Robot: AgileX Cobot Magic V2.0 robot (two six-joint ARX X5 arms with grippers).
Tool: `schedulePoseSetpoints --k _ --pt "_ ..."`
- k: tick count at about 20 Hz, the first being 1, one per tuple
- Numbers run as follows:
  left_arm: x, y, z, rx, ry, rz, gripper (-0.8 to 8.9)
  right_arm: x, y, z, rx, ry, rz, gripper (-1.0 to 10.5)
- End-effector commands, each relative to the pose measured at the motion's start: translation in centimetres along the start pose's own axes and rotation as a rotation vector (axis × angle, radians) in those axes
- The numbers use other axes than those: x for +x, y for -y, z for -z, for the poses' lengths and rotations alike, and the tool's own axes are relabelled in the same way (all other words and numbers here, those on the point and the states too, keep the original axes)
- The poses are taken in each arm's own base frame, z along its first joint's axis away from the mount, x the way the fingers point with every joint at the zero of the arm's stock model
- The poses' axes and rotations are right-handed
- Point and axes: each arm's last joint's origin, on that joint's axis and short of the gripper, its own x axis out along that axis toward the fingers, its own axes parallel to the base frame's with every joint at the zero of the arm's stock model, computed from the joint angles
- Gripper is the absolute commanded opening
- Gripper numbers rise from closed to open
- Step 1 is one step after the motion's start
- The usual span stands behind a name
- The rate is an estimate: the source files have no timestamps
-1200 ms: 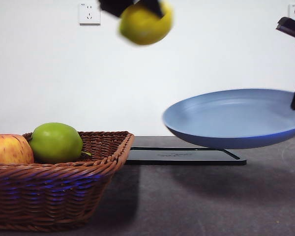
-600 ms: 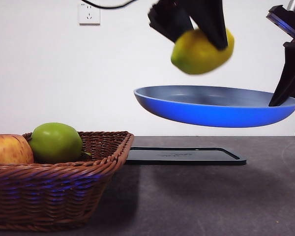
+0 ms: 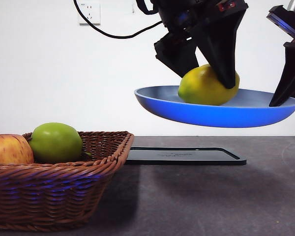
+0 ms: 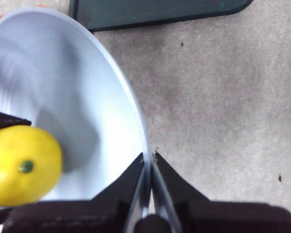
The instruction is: Take the lemon from the basket,put the lemon in the plate,hand out the plate
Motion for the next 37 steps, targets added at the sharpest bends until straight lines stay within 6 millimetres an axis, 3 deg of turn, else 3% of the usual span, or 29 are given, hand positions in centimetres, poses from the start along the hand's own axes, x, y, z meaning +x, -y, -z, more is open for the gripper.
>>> schedulePoseSetpoints --k 1,6,10,18,24,28,33,37 --pt "0.2 0.4 -0.6 -0.005 0.019 0.003 4.08 0.0 -0.1 -0.3 0.039 0.006 -0.012 0.0" --pt "-1.3 0.2 -0.5 -0.007 0.052 -0.006 4.08 0.1 -0.1 -0.4 0.067 0.003 -0.013 0.0" --pt "-6.2 0.5 -0.1 -0.005 0.146 -0.028 4.02 0.9 0.5 -2.3 0.099 -0.014 0.008 0.0" --pt "-18.4 2.4 4.5 0.004 0.313 -0.067 4.02 5.6 2.4 -11.0 0.124 -0.062 0.045 0.0" --pt "-24.5 3.9 8.1 -0.005 0.454 -0.088 4.02 9.2 3.6 -16.9 0.119 -0.037 0.118 0.0" --pt "-25.6 4.2 9.0 -0.023 0.485 -0.088 4.02 11.5 5.1 -18.4 0.134 -0.048 0.146 0.0" --pt "-25.4 4.2 8.9 -0.024 0.475 -0.086 4.02 13.3 7.1 -18.1 0.178 -0.088 0.164 0.1" --pt "-25.4 4.2 8.9 -0.025 0.475 -0.086 4.02 13.6 7.4 -18.1 0.163 -0.092 0.174 1.1"
